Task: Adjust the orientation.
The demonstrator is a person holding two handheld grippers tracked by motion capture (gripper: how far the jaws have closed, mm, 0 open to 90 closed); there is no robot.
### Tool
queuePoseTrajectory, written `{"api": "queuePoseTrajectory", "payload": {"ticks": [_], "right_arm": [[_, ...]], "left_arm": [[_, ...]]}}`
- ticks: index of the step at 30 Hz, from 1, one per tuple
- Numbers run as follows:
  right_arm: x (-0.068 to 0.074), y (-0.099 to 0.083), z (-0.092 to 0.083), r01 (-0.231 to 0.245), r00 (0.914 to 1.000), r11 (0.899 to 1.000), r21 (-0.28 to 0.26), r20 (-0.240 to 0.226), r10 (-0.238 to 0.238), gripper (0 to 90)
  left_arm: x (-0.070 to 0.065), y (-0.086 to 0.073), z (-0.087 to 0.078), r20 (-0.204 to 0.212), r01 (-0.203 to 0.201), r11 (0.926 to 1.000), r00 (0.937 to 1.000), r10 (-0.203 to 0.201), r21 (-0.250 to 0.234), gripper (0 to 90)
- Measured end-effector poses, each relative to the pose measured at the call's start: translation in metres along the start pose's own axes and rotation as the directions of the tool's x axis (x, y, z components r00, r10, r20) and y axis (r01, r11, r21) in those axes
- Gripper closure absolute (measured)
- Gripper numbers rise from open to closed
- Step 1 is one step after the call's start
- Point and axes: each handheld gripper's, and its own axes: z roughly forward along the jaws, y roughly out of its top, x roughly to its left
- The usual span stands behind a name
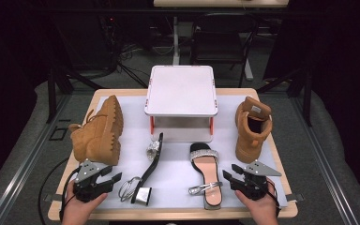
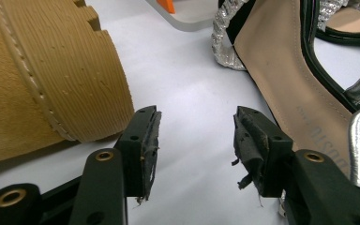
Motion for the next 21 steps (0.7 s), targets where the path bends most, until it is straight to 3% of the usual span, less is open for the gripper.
{"api": "queuePoseTrajectory", "payload": {"ticks": [12, 21], "right_arm": [[-0.0047, -0.0012, -0.0009, -0.062, 0.9981, 0.998, -0.007, 0.002, 0.062, 53.6], [-0.0004, -0.0023, -0.0004, -0.059, 0.9983, 0.998, 0.018, 0.002, 0.059, 53.8]], "left_arm": [[-0.0013, 0.0008, 0.0041, 0.029, 0.053, 0.9986, 0.9982, -0.053, -0.007, 51.2], [-0.0036, -0.0009, 0.0026, 0.035, 0.032, 0.999, 0.9988, -0.033, 0.032, 49.9]]}}
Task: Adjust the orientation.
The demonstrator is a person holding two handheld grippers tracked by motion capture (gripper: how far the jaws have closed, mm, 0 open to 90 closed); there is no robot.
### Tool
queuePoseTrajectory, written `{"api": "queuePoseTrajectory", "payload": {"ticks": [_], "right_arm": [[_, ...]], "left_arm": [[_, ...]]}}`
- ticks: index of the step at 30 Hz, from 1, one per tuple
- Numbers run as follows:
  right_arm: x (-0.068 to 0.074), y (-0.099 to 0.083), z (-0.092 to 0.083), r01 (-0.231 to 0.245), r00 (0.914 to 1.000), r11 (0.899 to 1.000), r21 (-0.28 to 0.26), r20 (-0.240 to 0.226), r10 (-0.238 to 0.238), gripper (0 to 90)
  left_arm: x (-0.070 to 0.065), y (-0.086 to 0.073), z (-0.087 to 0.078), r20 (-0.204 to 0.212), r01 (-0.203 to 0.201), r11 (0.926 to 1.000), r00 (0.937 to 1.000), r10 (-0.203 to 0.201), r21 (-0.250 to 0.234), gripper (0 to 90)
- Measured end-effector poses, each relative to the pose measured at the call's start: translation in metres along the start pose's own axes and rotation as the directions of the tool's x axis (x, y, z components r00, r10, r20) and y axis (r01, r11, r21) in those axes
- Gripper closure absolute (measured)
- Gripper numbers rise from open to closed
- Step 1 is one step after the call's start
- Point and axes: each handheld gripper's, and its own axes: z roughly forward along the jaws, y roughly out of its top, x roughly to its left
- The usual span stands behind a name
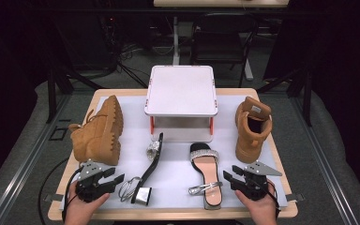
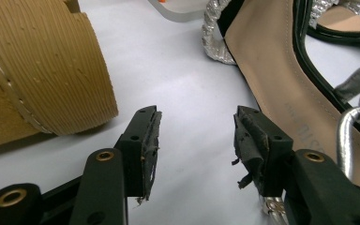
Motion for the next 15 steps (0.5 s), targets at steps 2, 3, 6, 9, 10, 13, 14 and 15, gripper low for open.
{"api": "queuePoseTrajectory", "payload": {"ticks": [2, 3, 6, 9, 10, 13, 14, 15], "right_arm": [[0.001, -0.001, 0.0, 0.006, 1.0, 1.0, 0.013, 0.002, -0.006, 53.8], [0.001, -0.001, 0.0, 0.008, 0.9999, 1.0, 0.017, 0.007, -0.008, 53.8], [0.0, -0.002, 0.0, 0.013, 0.9997, 1.0, 0.026, 0.022, -0.014, 53.8], [-0.001, -0.003, -0.003, 0.004, 0.9996, 1.0, 0.024, 0.028, -0.004, 53.8], [-0.001, -0.004, -0.004, 0.002, 0.9996, 1.0, 0.023, 0.027, -0.002, 53.9], [0.0, -0.005, -0.009, 0.0, 0.9994, 1.0, 0.019, 0.034, -0.001, 53.9], [0.0, -0.004, -0.009, -0.001, 0.9996, 1.0, 0.019, 0.028, 0.001, 53.9], [0.0, -0.004, -0.009, -0.001, 0.9996, 1.0, 0.019, 0.028, 0.001, 53.9]], "left_arm": [[0.0, -0.002, -0.001, -0.006, -0.009, 1.0, 0.9999, 0.009, -0.003, 49.9], [0.0, -0.002, -0.001, -0.007, -0.011, 0.9999, 0.9999, 0.011, 0.0, 49.7], [0.003, -0.001, -0.003, -0.011, 0.0, 0.9999, 0.9999, 0.0, -0.013, 49.6], [0.005, 0.001, -0.008, -0.015, 0.023, 0.9993, 0.9996, -0.024, -0.029, 49.4], [0.005, 0.001, -0.009, -0.009, 0.03, 0.9988, 0.9995, -0.03, -0.038, 49.4], [0.005, 0.001, -0.012, -0.001, 0.03, 0.9987, 0.9995, -0.031, -0.04, 49.4], [0.004, 0.002, -0.013, -0.004, 0.025, 0.9991, 0.9997, -0.025, -0.035, 49.4], [0.004, 0.002, -0.013, -0.003, 0.023, 0.9992, 0.9997, -0.023, -0.034, 49.4]]}}
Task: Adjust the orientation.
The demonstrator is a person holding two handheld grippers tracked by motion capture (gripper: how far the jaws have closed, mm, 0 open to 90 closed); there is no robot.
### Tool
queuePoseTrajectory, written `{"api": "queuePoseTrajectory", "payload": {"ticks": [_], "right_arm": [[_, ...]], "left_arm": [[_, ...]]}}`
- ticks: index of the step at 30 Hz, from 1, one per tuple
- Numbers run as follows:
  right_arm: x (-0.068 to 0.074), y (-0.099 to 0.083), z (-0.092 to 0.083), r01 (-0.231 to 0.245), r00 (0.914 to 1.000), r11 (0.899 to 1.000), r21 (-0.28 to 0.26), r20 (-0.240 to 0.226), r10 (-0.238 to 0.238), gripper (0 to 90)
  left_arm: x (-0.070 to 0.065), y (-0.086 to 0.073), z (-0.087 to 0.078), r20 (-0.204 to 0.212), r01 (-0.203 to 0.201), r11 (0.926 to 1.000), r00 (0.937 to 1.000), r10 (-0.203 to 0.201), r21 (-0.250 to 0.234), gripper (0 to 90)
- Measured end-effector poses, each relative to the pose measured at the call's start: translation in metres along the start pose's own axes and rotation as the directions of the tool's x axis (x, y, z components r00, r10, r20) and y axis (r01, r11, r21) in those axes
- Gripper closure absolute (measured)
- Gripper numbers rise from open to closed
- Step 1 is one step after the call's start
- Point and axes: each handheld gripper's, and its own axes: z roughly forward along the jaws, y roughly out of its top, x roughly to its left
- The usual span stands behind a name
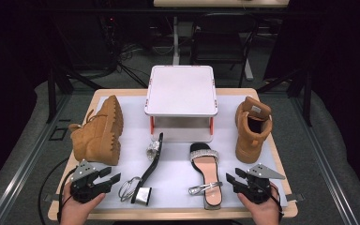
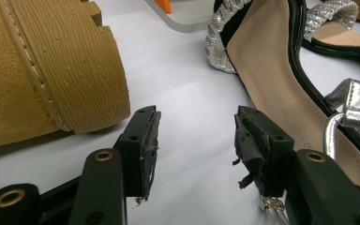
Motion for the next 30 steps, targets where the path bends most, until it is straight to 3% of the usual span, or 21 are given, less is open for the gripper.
{"api": "queuePoseTrajectory", "payload": {"ticks": [6, 23, 30], "right_arm": [[-0.004, 0.001, 0.007, 0.004, 0.9999, 1.0, 0.021, -0.012, -0.004, 53.9], [0.001, 0.008, 0.008, 0.031, 0.9981, 1.0, -0.004, -0.054, -0.031, 53.5], [-0.002, 0.009, 0.009, 0.028, 0.9978, 1.0, -0.003, -0.06, -0.028, 53.5]], "left_arm": [[0.0, 0.002, 0.0, 0.007, 0.013, 0.9999, 0.9999, -0.013, -0.005, 48.6], [-0.011, 0.002, -0.007, 0.048, 0.009, 1.0, 0.9988, -0.008, -0.002, 50.1], [-0.017, 0.008, -0.014, 0.084, 0.027, 0.999, 0.9961, -0.024, -0.035, 51.0]]}}
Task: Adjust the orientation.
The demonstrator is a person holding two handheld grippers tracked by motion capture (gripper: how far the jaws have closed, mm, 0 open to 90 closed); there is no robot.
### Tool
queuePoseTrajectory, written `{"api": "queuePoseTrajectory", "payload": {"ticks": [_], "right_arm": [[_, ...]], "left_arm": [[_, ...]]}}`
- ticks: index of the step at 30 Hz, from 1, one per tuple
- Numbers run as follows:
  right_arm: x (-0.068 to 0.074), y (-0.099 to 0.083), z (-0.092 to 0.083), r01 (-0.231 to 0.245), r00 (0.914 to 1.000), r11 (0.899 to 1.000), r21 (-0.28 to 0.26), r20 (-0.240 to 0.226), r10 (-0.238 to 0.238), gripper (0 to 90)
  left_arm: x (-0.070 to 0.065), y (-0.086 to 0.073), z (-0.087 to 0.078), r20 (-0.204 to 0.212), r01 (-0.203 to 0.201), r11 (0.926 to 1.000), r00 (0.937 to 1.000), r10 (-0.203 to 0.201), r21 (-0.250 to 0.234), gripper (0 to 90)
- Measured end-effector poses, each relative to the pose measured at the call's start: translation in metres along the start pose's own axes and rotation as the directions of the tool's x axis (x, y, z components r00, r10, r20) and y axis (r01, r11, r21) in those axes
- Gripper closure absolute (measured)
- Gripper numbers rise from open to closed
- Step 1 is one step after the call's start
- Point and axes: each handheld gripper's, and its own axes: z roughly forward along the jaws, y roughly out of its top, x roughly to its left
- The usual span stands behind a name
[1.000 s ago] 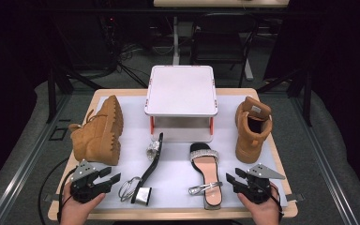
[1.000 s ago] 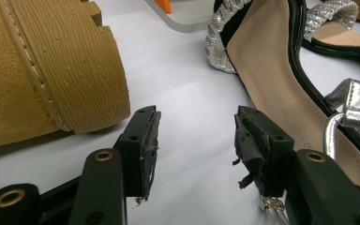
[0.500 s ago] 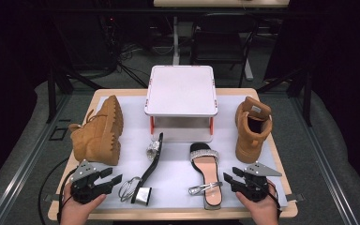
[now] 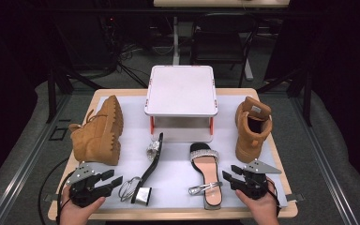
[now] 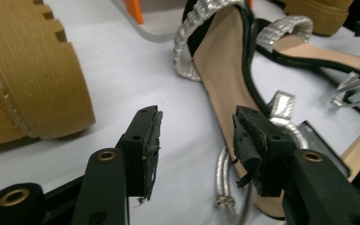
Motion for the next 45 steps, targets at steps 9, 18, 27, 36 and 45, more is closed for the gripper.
{"api": "queuePoseTrajectory", "payload": {"ticks": [9, 18, 27, 36, 45], "right_arm": [[-0.002, -0.001, -0.004, -0.015, 0.9999, 1.0, -0.009, 0.002, 0.015, 52.9], [-0.003, -0.001, -0.003, -0.022, 0.9998, 1.0, -0.005, -0.001, 0.022, 51.9], [-0.002, -0.001, -0.002, -0.015, 0.9999, 1.0, 0.005, -0.008, 0.015, 51.6], [-0.003, -0.001, -0.003, -0.027, 0.9996, 1.0, 0.001, -0.009, 0.027, 51.6], [-0.003, -0.001, -0.003, -0.028, 0.9996, 1.0, -0.001, -0.011, 0.028, 51.3]], "left_arm": [[-0.02, 0.021, 0.008, 0.085, -0.002, 0.9999, 0.9964, 0.001, 0.013, 52.4], [-0.029, 0.023, 0.032, 0.091, -0.008, 0.9965, 0.9958, 0.0, 0.083, 59.3], [-0.034, 0.022, 0.042, 0.111, -0.033, 0.9935, 0.9935, 0.021, 0.109, 72.3], [-0.039, 0.025, 0.044, 0.124, -0.078, 0.9893, 0.9903, 0.062, 0.123, 80.8], [-0.045, 0.03, 0.049, 0.156, -0.091, 0.9879, 0.9853, 0.071, 0.125, 81.0]]}}
